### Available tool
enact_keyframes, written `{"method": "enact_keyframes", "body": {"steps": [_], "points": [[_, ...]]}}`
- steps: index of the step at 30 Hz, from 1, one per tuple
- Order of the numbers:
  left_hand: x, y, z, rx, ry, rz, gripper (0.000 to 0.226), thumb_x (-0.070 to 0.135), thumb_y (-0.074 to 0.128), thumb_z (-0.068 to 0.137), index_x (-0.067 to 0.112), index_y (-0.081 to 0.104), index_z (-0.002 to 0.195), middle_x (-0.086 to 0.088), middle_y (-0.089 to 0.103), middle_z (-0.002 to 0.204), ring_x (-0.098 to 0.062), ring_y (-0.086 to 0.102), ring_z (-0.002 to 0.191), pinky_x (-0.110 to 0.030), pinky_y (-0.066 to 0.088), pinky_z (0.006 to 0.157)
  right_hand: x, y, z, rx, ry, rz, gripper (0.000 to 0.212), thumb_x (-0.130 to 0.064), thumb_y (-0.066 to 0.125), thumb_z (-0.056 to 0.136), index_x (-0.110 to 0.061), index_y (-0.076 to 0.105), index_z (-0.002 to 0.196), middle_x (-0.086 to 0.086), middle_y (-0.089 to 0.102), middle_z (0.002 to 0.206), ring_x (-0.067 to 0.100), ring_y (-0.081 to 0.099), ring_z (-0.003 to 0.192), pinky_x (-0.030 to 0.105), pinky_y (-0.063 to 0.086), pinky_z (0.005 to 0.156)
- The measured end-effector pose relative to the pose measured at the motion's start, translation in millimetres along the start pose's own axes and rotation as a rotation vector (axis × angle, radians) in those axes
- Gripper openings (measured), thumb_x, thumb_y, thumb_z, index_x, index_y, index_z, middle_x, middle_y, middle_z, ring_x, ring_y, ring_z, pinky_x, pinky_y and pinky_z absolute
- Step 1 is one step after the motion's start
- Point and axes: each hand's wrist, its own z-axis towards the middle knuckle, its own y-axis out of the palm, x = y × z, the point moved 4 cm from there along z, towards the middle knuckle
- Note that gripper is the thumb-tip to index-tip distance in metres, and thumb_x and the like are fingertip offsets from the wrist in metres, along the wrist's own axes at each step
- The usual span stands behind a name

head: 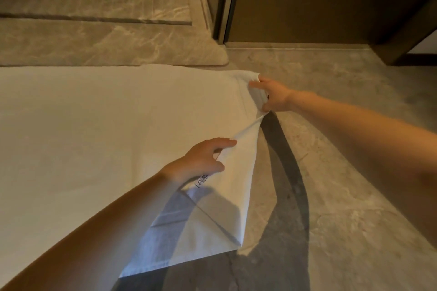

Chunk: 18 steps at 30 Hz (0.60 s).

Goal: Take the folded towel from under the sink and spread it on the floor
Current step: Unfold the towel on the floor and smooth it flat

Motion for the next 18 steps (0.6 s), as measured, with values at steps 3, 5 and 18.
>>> {"method": "enact_keyframes", "body": {"steps": [3, 5, 18], "points": [[8, 12, 2, -0.059, 0.018, -0.187, 0.067, -0.01, 0.062, 0.083, 0.019, 0.049, 0.142, -0.003, 0.049, 0.136, -0.024, 0.037, 0.114, -0.028, 0.046, 0.078, 2, -2, 2, 0.052, -0.033, -0.067, 0.087, -0.003, 0.071, 0.083, -0.023, 0.025, 0.154, 0.004, 0.01, 0.164, 0.032, 0.022, 0.146, 0.035, 0.033, 0.112], [10, 24, 8, -0.081, 0.023, -0.182, 0.069, -0.005, 0.066, 0.082, 0.024, 0.049, 0.143, 0.003, 0.047, 0.141, -0.022, 0.059, 0.113, -0.018, 0.051, 0.069, 8, -3, 3, 0.038, -0.024, -0.099, 0.086, -0.006, 0.073, 0.083, -0.024, 0.026, 0.154, 0.004, 0.011, 0.163, 0.032, 0.023, 0.146, 0.036, 0.034, 0.111], [-14, -38, 3, 0.493, 0.212, 0.895, 0.054, 0.031, 0.034, 0.102, 0.018, 0.025, 0.154, 0.001, 0.024, 0.162, -0.027, 0.022, 0.147, -0.045, 0.013, 0.121, -56, 34, -14, 0.268, -0.1, -0.194, 0.06, -0.032, 0.04, 0.101, -0.011, 0.021, 0.154, 0.014, 0.02, 0.161, 0.034, 0.024, 0.144, 0.044, 0.028, 0.115]]}}
